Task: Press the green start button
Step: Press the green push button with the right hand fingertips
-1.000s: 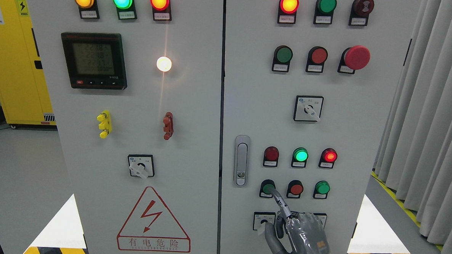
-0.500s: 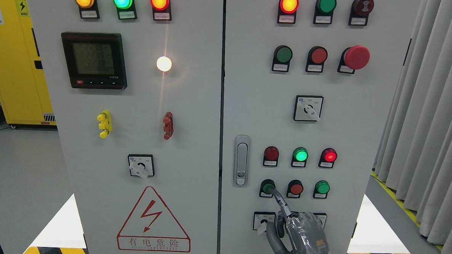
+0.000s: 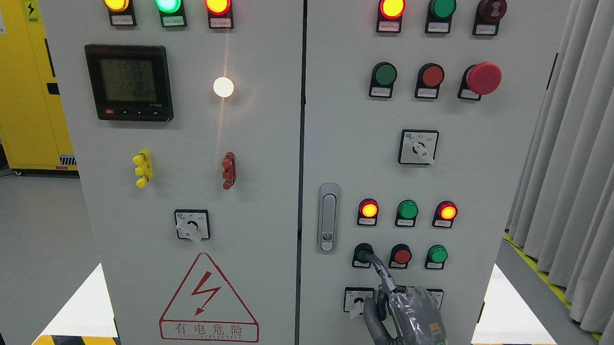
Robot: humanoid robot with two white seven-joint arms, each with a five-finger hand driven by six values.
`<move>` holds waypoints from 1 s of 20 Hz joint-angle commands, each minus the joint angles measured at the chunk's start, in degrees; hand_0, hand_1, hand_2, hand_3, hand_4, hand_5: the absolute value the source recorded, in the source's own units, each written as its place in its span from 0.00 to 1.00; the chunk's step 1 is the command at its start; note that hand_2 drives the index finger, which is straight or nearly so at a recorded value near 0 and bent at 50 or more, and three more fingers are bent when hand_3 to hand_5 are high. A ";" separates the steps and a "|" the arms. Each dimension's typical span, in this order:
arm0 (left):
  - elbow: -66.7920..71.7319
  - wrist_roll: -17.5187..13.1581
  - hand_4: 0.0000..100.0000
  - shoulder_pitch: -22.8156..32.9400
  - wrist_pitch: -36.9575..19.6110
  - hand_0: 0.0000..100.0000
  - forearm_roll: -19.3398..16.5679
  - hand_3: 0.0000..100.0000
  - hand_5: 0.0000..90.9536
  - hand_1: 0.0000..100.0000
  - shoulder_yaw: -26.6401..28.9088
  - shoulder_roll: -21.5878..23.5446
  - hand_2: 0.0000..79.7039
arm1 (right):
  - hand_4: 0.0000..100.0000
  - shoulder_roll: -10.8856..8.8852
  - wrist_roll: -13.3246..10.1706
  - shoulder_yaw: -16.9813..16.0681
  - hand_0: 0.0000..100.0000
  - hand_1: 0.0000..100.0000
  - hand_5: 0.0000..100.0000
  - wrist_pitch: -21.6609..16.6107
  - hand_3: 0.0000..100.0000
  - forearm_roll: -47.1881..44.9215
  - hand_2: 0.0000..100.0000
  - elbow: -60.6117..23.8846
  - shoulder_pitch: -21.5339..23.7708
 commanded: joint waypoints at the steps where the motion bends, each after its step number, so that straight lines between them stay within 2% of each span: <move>1: -0.05 0.02 0.00 -0.02 0.02 0.12 0.00 0.00 0.00 0.56 0.00 0.00 0.00 | 0.98 0.02 0.33 0.44 0.83 0.90 1.00 0.18 0.94 0.01 0.01 1.56 -0.22; 8: 0.04 0.02 0.00 -0.02 0.02 0.12 0.00 0.00 0.00 0.56 0.00 0.00 0.00 | 0.98 0.02 -0.02 0.18 0.83 0.90 1.00 0.10 0.94 -0.25 0.01 0.86 -0.13; 12: 0.04 0.02 0.00 -0.02 0.02 0.12 0.00 0.00 0.00 0.56 0.00 0.00 0.00 | 0.98 0.10 -0.54 0.44 0.83 0.90 1.00 -0.52 0.94 -0.51 0.02 -3.27 1.09; 18: -0.05 0.02 0.00 -0.02 0.02 0.12 0.00 0.00 0.00 0.56 0.00 0.00 0.00 | 0.98 0.02 -0.90 0.80 0.90 0.90 1.00 -0.78 0.94 -1.04 0.03 -6.00 1.80; 20: -0.05 0.02 0.00 -0.02 0.02 0.12 0.00 0.00 0.00 0.56 0.00 0.00 0.00 | 0.98 0.02 -1.77 0.88 0.90 0.90 1.00 -0.96 0.94 -1.04 0.03 -6.70 1.80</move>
